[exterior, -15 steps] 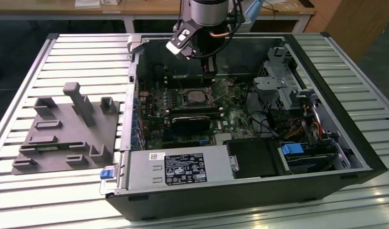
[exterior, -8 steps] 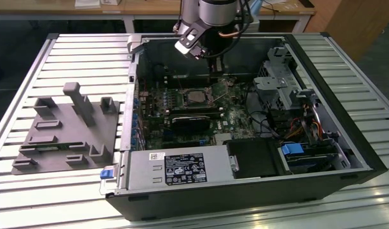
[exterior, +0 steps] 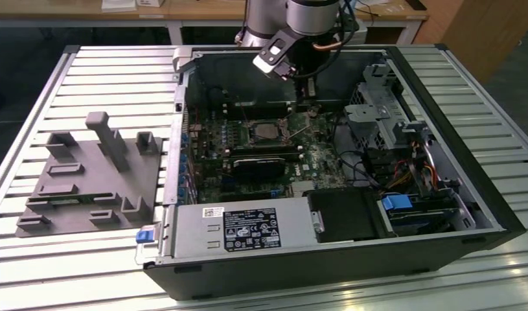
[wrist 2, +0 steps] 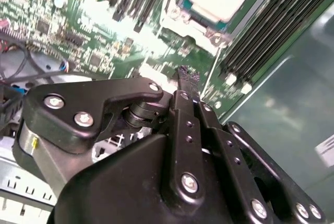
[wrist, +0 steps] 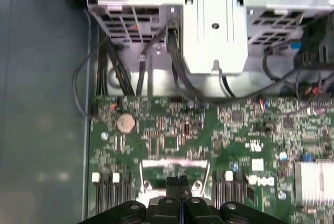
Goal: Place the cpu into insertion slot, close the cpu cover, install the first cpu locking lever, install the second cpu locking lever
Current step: 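Close the cpu cover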
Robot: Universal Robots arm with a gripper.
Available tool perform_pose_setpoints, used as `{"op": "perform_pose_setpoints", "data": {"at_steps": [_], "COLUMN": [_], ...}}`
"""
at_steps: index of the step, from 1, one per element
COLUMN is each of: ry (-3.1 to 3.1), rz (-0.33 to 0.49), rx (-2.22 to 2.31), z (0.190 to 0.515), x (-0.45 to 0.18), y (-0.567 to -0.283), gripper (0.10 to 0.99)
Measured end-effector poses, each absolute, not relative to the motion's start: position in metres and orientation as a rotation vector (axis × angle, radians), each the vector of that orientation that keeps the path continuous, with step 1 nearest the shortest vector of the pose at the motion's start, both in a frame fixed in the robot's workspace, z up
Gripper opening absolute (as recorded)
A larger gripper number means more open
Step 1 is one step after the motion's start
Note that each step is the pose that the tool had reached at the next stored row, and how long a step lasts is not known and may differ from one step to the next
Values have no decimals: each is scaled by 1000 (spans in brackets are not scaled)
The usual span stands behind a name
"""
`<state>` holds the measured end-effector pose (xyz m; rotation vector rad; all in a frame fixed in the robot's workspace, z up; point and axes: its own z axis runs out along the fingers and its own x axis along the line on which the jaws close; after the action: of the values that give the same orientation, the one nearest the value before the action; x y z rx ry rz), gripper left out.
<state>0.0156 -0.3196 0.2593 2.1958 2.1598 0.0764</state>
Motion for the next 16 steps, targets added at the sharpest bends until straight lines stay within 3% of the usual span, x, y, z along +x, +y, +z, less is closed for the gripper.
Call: {"op": "perform_pose_setpoints", "data": {"at_steps": [16], "ry": [2160], "rz": [76], "rx": [2196], "z": [257], "x": [56], "y": [-320], "gripper": [102]}}
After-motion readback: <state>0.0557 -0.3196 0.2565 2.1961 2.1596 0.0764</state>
